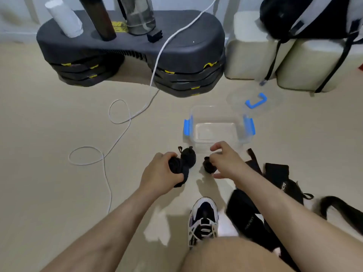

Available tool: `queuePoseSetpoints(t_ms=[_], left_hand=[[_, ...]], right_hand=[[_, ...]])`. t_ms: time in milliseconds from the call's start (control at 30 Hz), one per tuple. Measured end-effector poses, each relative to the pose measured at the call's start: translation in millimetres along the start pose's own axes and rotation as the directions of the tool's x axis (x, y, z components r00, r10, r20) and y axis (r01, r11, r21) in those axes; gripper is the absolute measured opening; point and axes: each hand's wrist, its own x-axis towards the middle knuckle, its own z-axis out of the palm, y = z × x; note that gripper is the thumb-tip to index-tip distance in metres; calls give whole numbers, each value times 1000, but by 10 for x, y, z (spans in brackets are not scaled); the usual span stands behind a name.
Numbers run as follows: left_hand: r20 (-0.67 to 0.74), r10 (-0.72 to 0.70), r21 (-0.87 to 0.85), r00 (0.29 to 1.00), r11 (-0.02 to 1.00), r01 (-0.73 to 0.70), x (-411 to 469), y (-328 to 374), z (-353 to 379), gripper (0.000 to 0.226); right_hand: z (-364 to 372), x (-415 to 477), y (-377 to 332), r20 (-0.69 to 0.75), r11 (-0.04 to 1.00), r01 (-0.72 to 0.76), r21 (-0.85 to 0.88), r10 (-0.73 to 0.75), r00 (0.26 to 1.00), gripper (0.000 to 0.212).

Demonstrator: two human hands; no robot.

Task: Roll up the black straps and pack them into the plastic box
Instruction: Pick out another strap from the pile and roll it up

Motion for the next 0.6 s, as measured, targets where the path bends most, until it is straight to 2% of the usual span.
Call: queuePoseSetpoints(t_ms=[67, 133, 200, 300, 400, 500, 567, 600], left_hand=[[42, 8, 128, 999, 992, -14, 147, -202, 342, 60], [123, 97, 329, 988, 935, -133, 267, -377, 663, 60], [208, 155, 439, 966, 868, -234, 391, -511, 906, 57], [192, 207, 422, 959, 865, -271, 562, -631, 1088, 57], [61, 230, 382, 971, 894, -236, 633, -659, 1145, 64], [-46, 280, 506, 959, 834, -220, 599, -581, 1214, 64], [-80, 456, 514, 886, 781, -355, 554, -423, 1276, 53], [-53, 530, 474, 846, 759, -446, 507, -303, 1308, 49]], right_hand=[[49, 272, 243, -42, 995, 10, -98, -14, 999, 43], [105, 501, 462, -68, 970, 26, -240, -44, 997, 64], [159, 708, 667, -69, 965, 7, -262, -26, 997, 79], [207, 934, 900, -61, 989, 3, -149, -13, 998, 82], [138, 946, 970, -77, 972, 34, -234, -54, 996, 67], [-126, 828, 990, -107, 849, 34, -528, -106, 989, 51], [-414, 711, 995, -135, 717, -53, -695, -58, 989, 51], [-580, 657, 1024, -158, 645, -133, -752, 20, 987, 58]])
